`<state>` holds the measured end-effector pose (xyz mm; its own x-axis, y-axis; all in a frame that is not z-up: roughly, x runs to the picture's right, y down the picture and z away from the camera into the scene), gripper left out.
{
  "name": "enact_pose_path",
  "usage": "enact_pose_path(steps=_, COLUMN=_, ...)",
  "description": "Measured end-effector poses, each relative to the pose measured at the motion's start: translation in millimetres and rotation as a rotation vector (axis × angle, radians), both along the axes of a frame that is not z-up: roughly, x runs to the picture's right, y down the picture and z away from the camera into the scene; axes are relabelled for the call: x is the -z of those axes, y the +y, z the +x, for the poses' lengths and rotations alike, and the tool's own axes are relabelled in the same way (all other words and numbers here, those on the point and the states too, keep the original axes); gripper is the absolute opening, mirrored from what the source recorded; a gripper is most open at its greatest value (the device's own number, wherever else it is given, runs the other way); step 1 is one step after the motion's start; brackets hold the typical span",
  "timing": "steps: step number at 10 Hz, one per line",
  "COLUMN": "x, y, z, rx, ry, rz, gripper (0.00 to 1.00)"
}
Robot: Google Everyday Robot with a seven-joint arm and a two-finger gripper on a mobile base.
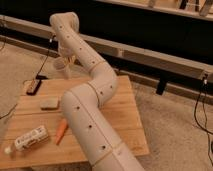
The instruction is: Pick up the ceramic cup
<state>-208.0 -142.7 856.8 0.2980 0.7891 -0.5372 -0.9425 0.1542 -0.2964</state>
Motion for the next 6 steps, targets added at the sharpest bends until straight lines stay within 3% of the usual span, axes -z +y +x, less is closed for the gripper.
enact_pose_path(steps=6, x=-1.0, y=1.5, z=-1.2, rx=0.002, ry=0.000, rz=-0.002, gripper=0.00)
